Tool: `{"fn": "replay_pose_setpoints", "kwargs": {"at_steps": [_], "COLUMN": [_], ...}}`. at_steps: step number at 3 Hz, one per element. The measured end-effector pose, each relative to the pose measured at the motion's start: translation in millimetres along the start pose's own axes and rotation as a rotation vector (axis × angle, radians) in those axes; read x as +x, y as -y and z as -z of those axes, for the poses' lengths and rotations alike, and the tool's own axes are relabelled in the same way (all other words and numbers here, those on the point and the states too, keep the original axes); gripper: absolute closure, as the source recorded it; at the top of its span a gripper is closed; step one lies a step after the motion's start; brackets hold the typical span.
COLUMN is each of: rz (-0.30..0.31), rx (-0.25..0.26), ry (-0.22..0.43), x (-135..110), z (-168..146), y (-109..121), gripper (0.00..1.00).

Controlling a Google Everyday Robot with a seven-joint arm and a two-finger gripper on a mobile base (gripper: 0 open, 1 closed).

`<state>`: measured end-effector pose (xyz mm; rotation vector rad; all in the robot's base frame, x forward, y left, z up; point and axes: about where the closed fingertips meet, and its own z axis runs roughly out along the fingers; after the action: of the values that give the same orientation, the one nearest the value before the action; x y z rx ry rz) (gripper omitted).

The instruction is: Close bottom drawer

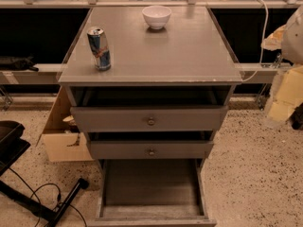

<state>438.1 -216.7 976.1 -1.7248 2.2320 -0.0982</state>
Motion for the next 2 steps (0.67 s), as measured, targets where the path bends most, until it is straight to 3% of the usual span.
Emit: {"fn": "replay_pose_setpoints", "kwargs": {"at_steps": [2], "rz": [-0.013], "rx": [0.005], "ry": [0.004], "x": [0.1], "z": [-12.4], "y": [-5.4], "gripper": [0.0]}}
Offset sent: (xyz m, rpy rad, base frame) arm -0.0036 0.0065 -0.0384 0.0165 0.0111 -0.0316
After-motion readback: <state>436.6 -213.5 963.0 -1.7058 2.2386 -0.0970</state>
